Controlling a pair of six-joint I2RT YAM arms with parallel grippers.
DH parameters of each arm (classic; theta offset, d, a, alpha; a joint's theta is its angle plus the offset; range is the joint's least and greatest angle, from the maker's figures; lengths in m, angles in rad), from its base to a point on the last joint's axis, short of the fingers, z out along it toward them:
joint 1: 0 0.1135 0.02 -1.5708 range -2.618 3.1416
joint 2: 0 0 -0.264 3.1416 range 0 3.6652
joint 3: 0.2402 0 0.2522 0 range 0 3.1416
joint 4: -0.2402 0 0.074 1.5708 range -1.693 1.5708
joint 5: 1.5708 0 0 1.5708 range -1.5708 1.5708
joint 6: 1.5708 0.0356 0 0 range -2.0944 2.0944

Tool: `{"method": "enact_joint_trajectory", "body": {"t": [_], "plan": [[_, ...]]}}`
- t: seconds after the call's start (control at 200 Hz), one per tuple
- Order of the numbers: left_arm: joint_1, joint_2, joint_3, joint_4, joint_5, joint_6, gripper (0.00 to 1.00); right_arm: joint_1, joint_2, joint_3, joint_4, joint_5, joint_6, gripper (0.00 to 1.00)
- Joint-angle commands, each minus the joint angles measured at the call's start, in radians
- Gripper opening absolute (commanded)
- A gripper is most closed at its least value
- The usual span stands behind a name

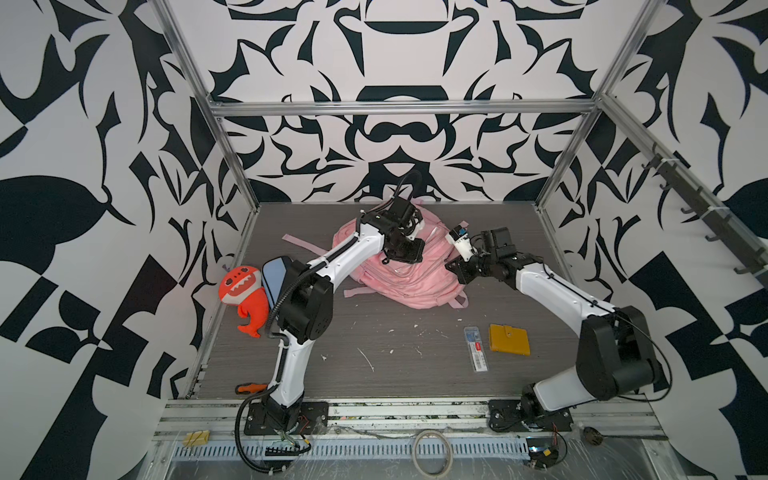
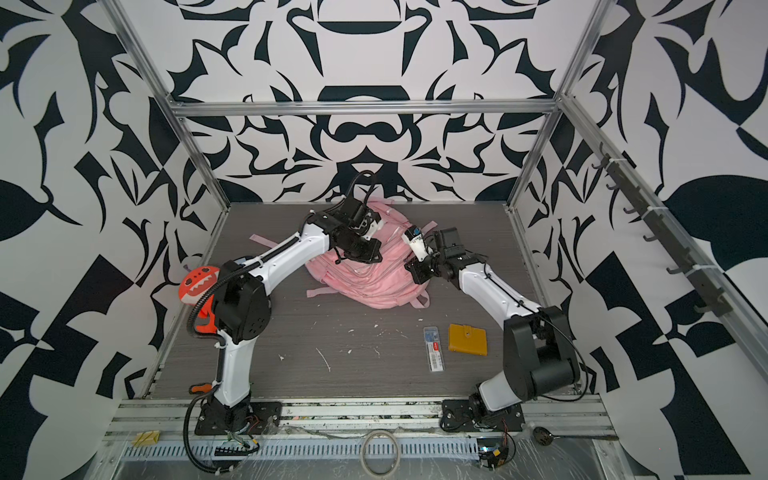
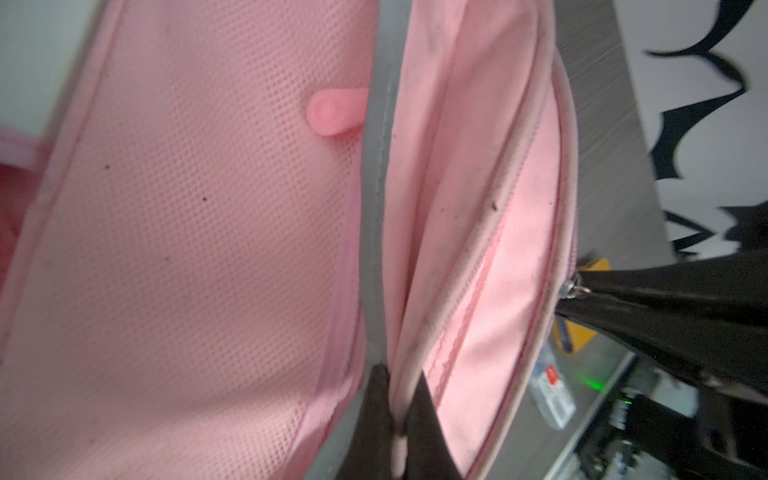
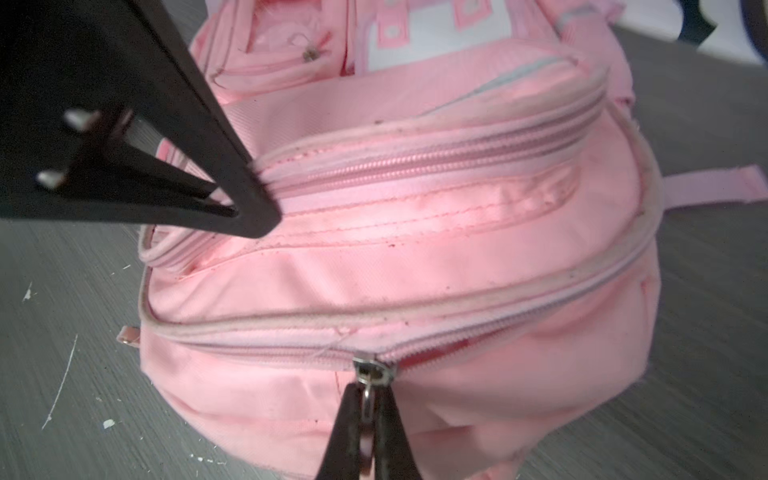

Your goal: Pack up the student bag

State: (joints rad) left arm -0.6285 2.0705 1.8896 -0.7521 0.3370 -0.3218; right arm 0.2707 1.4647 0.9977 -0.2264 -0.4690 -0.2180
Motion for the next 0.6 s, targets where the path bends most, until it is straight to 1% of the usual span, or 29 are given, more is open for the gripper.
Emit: {"method": "enact_joint_trajectory", "body": {"t": [0.0, 0.1, 0.185, 0.37, 0.44, 0.495, 0.595], "plan": [[0.044, -0.051, 0.052, 0.128, 0.124, -0.195, 0.00, 0.028, -0.075, -0.034, -0.048, -0.104, -0.071, 0.00], [0.045, -0.023, 0.122, 0.104, 0.151, -0.240, 0.00, 0.086, -0.083, -0.011, -0.097, -0.090, -0.108, 0.00], [0.045, -0.002, 0.164, 0.104, 0.178, -0.289, 0.00, 0.159, -0.079, 0.013, -0.127, -0.040, -0.126, 0.00], [0.043, 0.005, 0.178, 0.109, 0.164, -0.345, 0.00, 0.295, -0.021, 0.104, -0.209, 0.071, -0.123, 0.00], [0.043, 0.005, 0.157, 0.152, 0.183, -0.389, 0.00, 0.328, -0.006, 0.110, -0.193, 0.085, -0.088, 0.00], [0.043, 0.009, 0.152, 0.181, 0.194, -0.430, 0.00, 0.351, -0.006, 0.097, -0.134, 0.096, -0.041, 0.00], [0.046, 0.011, 0.157, 0.230, 0.207, -0.511, 0.00, 0.394, -0.020, 0.045, 0.009, 0.149, 0.074, 0.00]]}}
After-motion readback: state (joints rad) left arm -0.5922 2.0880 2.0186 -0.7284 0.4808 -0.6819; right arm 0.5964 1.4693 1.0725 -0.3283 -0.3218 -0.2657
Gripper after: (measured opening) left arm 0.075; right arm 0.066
